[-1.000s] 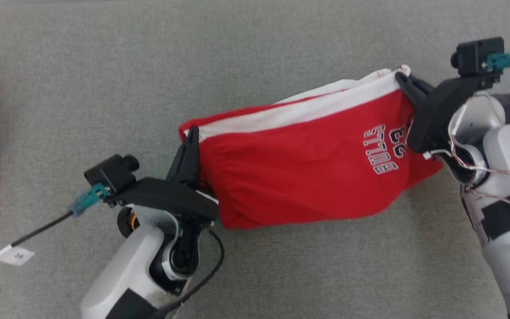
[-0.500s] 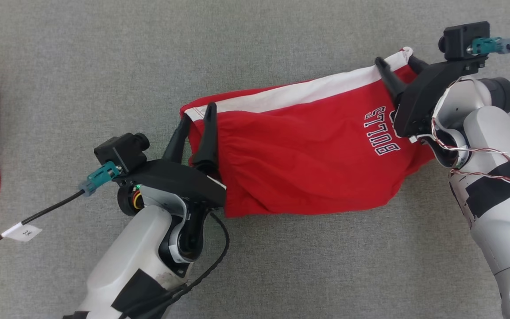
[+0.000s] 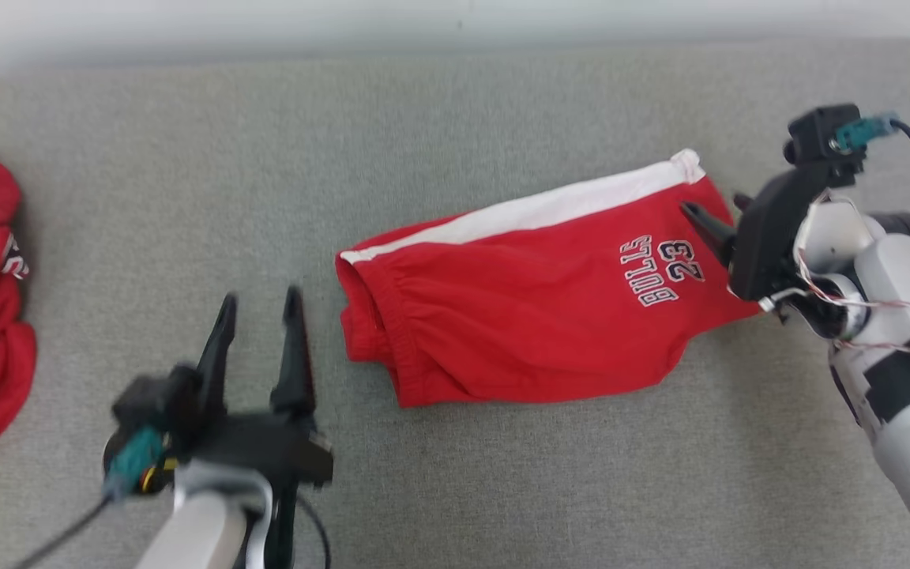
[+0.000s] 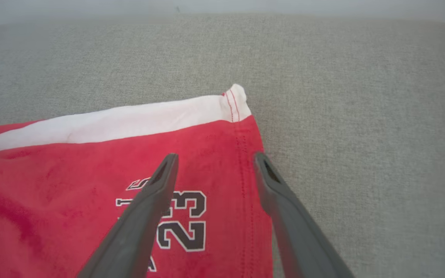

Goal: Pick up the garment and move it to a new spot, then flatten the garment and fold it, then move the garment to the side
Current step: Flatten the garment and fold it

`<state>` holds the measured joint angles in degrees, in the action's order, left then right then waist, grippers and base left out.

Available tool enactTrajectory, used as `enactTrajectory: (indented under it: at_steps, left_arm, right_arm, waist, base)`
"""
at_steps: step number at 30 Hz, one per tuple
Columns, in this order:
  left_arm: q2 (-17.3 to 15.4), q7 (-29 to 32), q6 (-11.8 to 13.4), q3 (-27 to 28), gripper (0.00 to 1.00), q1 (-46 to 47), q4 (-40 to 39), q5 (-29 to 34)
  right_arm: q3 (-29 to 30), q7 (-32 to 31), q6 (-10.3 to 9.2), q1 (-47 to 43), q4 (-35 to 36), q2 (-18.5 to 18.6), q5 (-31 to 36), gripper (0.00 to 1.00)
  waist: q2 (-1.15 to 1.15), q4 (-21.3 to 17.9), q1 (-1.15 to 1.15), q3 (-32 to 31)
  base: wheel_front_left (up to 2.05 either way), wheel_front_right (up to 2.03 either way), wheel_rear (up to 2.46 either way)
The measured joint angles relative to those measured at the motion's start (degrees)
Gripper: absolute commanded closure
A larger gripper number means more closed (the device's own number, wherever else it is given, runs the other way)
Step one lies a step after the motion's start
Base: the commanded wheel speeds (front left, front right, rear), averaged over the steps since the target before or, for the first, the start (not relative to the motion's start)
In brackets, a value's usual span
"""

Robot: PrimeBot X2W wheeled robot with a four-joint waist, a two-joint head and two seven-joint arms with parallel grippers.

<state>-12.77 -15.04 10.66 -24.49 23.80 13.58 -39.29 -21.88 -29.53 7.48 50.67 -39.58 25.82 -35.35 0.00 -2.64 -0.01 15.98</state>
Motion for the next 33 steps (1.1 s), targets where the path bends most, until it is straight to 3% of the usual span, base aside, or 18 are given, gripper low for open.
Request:
enactTrajectory:
  at_steps: [8, 14, 24, 33]
  left_arm:
    - [-0.74, -0.01, 1.97, 3.61, 0.00, -13.81, -8.42, 11.80]
    - [-2.27, -0.01, 2.89, 5.17, 0.00, -21.53, -10.38, 16.73]
    - [-0.98, -0.01, 0.90, 6.09, 0.00, -22.92, -11.99, 19.97]
    - [0.89, -0.01, -0.59, 7.27, 0.00, -21.35, -11.85, 21.30]
  right_arm:
    - [6.65, -3.27, -0.01, -4.44, -3.53, 1.75, 1.03, 0.00]
    - [13.32, -3.13, 0.00, -5.49, -6.95, -1.19, 5.79, 0.00]
    - [21.53, -0.73, -0.01, -4.25, -10.58, -3.38, 18.46, 0.00]
    - [24.73, -2.07, -0.01, -2.79, -10.72, -7.95, 22.95, 0.00]
  waist:
    - [-0.01, 0.77, -0.01, -4.87]
    - [-0.01, 2.78, -0.01, -6.33]
    - [-0.01, 5.73, 0.01, -2.71]
    - [-0.01, 7.49, 0.00, 1.57]
  base:
    - [0.00, 0.00, 0.00]
    - [0.00, 0.00, 0.00]
    - [0.00, 0.00, 0.00]
    - [0.00, 0.00, 0.00]
